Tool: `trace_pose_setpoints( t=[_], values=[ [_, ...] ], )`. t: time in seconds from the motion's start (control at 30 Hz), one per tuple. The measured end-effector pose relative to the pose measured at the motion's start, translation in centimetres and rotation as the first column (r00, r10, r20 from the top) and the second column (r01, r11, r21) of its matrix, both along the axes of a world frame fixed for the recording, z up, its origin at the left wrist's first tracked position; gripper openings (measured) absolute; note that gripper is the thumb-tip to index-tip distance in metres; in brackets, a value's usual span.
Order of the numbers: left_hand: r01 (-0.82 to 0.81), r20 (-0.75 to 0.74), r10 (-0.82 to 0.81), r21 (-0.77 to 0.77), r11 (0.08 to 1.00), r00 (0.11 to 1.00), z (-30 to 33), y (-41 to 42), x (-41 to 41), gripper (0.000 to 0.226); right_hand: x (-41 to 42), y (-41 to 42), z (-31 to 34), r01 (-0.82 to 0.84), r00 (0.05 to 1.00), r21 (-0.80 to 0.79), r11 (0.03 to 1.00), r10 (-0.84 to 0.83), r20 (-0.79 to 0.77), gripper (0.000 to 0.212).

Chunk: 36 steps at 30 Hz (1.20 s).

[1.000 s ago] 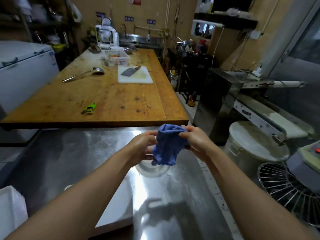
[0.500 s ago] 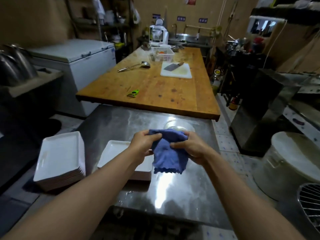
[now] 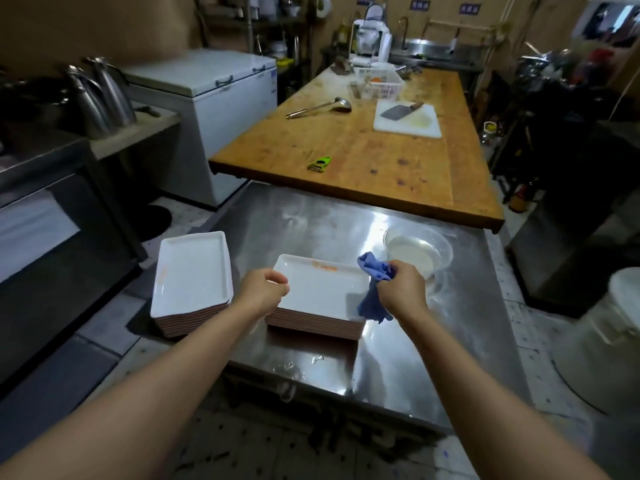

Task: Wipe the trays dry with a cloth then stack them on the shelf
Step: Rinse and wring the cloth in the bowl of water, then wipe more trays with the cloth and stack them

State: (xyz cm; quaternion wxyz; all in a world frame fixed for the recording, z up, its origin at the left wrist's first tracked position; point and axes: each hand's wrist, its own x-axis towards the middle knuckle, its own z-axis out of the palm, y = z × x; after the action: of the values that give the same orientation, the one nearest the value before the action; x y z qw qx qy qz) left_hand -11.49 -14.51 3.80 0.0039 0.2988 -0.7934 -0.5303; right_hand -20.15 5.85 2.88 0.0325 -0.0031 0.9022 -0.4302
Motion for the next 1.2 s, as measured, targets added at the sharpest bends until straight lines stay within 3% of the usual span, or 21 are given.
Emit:
trace_pose_setpoints(
  t=[0.13,0.3,0.37,0.43,0.5,0.6,0.7,0.97,1.2],
  values=[
    [0.066,0.045,-0.063,-0.079,0.995,0.997,-2.1,-3.3,-1.2,0.015,0.6,-3.1,-1.3,-0.049,0.989,0.14,0.989,0.067,-0.13,0.015],
    [0.166,0.096,-0.153,-0.154,0.974,0.984,-4.6,-6.3,-2.5,0.024,1.7,-5.5,-4.7,-0.353,0.934,0.498,0.792,0.324,0.149,0.009],
    [0.184,0.105,-0.167,-0.179,0.967,0.98,-5.4,-7.1,-2.9,0.026,1.9,-6.0,-4.7,-0.31,0.949,0.497,0.81,0.295,0.11,0.011],
    [0.207,0.12,-0.186,-0.197,0.958,0.975,-6.2,-7.5,-3.4,0.029,1.9,-5.9,-4.4,-0.158,0.98,0.429,0.889,0.193,-0.04,0.015],
    [0.22,0.128,-0.198,-0.194,0.956,0.972,-6.7,-7.5,-3.8,0.031,1.7,-5.4,-4.4,-0.102,0.981,0.404,0.909,0.159,-0.111,0.017],
    [0.26,0.142,-0.235,-0.2,0.945,0.962,-7.2,-7.3,-4.2,0.037,1.9,-4.8,-5.8,-0.221,0.966,0.583,0.782,0.26,0.017,0.012],
    [0.259,0.129,-0.236,-0.211,0.943,0.963,-7.7,-7.4,-4.4,0.041,2.3,-5.1,-7.2,-0.228,0.956,0.711,0.666,0.292,0.032,0.023],
    [0.163,0.062,-0.157,-0.107,0.981,0.986,-8.1,-7.6,-4.0,0.04,4.4,-11.9,-7.7,-0.308,0.907,0.585,0.751,0.416,-0.056,0.028],
    [0.228,0.026,-0.227,-0.128,0.965,0.974,-8.3,-8.1,-4.1,0.028,3.0,-15.3,-8.2,-0.361,0.896,0.411,0.837,0.434,-0.097,0.022]
  ],
)
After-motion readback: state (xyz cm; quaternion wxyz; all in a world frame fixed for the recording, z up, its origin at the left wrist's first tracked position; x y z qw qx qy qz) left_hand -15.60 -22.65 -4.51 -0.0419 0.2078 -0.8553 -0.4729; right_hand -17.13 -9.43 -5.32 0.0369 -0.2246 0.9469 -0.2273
